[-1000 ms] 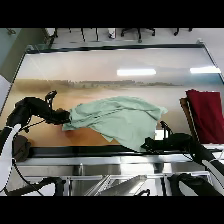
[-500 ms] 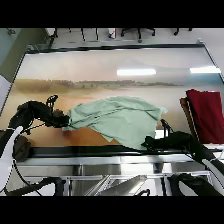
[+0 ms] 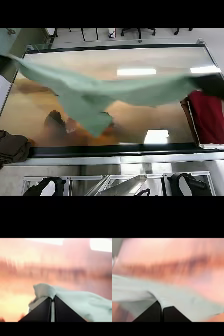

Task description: Fold the shirts.

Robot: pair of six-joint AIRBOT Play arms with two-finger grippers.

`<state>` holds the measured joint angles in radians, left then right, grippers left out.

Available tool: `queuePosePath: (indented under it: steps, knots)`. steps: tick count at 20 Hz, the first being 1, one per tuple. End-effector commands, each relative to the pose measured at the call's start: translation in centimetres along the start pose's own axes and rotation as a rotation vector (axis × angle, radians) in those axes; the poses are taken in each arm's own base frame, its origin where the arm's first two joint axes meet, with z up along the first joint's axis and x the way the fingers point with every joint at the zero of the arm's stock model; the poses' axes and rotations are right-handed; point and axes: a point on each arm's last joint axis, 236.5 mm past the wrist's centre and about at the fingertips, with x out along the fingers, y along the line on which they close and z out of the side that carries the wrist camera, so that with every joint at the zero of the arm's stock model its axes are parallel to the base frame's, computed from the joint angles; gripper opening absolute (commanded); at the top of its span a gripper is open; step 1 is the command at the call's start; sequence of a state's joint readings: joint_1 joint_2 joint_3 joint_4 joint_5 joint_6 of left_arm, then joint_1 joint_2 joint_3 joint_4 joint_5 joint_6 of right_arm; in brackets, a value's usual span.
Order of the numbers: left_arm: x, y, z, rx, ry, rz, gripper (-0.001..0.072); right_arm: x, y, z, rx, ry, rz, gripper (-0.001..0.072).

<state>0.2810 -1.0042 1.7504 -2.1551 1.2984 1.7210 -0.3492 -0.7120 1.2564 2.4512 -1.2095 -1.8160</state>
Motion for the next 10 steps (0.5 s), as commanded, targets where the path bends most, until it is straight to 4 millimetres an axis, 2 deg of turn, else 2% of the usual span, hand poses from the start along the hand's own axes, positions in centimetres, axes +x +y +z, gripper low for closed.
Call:
queuePosePath:
  steps: [1,3,4,5,6,8,9,10]
  knots:
    - [-15.9,-8.8,7.5,0.207,-0.382,0.036,0.0015,-11.7,9.4,9.6,-0.325,-0.342,-0.112,0.0018]
    - [-21.1,-11.0,8.5,0.25,-0.532,0.105,0.0015,-15.4,12.9,12.3,-0.412,-0.479,-0.152,0.0018]
    - [-22.5,-11.3,8.5,0.259,-0.576,0.14,0.0015,-16.8,14.5,13.2,-0.443,-0.536,-0.151,0.0018]
    - [-23.4,-10.7,8.5,0.257,-0.612,0.189,0.0015,-17.5,15.5,13.7,-0.457,-0.567,-0.145,0.0018]
    - [-23.6,-9.8,8.3,0.243,-0.626,0.231,0.0015,-17.7,15.7,13.8,-0.46,-0.57,-0.144,0.0018]
    - [-22.2,-6.6,7.1,0.205,-0.574,0.306,0.0014,-16.4,13.7,13.5,-0.416,-0.505,-0.168,0.0018]
    - [-20.5,-5.1,6.3,0.179,-0.519,0.312,0.0015,-15.0,12.4,13.1,-0.379,-0.447,-0.156,0.0018]
    - [-18.0,-3.5,5.3,0.144,-0.438,0.295,0.0014,-13.2,10.9,12.7,-0.332,-0.384,-0.127,0.0018]
